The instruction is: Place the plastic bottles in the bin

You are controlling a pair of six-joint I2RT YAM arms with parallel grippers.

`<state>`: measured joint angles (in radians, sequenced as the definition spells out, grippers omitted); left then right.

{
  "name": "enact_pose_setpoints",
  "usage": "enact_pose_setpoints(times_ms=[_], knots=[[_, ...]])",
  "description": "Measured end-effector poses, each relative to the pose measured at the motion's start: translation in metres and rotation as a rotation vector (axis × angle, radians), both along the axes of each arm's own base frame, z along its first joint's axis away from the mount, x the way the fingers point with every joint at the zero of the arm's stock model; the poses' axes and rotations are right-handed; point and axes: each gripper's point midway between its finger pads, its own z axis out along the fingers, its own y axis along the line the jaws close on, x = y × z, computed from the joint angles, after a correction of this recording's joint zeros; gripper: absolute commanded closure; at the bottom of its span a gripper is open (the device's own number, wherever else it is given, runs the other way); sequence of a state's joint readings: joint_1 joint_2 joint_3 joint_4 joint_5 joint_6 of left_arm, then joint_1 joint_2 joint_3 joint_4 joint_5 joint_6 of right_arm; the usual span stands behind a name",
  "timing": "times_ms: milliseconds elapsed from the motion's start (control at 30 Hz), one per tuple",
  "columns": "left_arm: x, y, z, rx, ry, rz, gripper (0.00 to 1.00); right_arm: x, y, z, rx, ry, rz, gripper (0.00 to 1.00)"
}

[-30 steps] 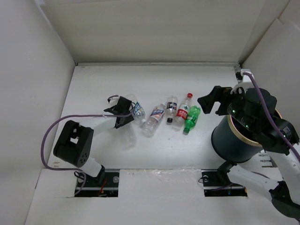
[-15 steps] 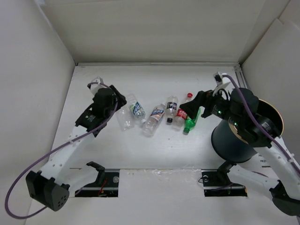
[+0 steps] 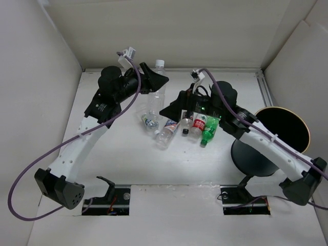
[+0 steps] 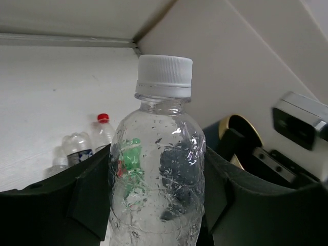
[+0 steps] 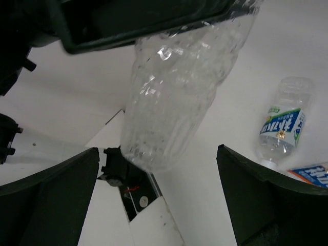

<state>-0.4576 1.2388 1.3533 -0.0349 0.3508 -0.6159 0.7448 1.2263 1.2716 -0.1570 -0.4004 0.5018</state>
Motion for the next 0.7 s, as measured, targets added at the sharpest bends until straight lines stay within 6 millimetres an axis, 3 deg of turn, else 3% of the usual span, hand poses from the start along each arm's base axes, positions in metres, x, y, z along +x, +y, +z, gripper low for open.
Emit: enact_pose_setpoints(times_ms=[267,300,333,367,400,433,467,500,600,700], knots=[[-0.023,-0.021,0.022,-0.115,-0.065,-0.186,1.0,0.026,0.046,-0.009,0.039,0.022,0.029,0.03],[-0.025,-0.023,0.021,-0.129,-0.059,-0.203,1.0,0.028,0.051,-0.009,0.046,0.021,0.031,0.11],[-0.027,-0.025,0.02,-0.137,-0.055,-0.218,1.0,0.029,0.057,-0.01,0.051,0.023,0.036,0.45],[-0.028,-0.026,0.019,-0.14,-0.055,-0.226,1.0,0.029,0.061,-0.011,0.059,0.023,0.045,0.72],[-0.028,-0.026,0.019,-0.139,-0.068,-0.23,0.97,0.028,0.064,-0.013,0.07,0.057,0.04,0.86],[-0.027,-0.024,0.02,-0.143,-0.071,-0.231,0.83,0.027,0.064,-0.011,0.079,0.056,0.046,1.0],[-0.026,-0.023,0.023,-0.151,-0.079,-0.225,0.55,0.029,0.065,-0.008,0.091,0.057,0.041,1.0],[-0.026,-0.024,0.024,-0.155,-0.084,-0.227,0.01,0.029,0.064,-0.006,0.097,0.052,0.036,1.0],[-0.023,-0.021,0.028,-0.168,-0.083,-0.185,0.0,0.031,0.056,-0.004,0.095,0.033,-0.018,1.0],[-0.019,-0.017,0.029,-0.158,-0.07,-0.128,0.0,0.039,0.029,-0.004,0.052,0.027,-0.144,1.0]])
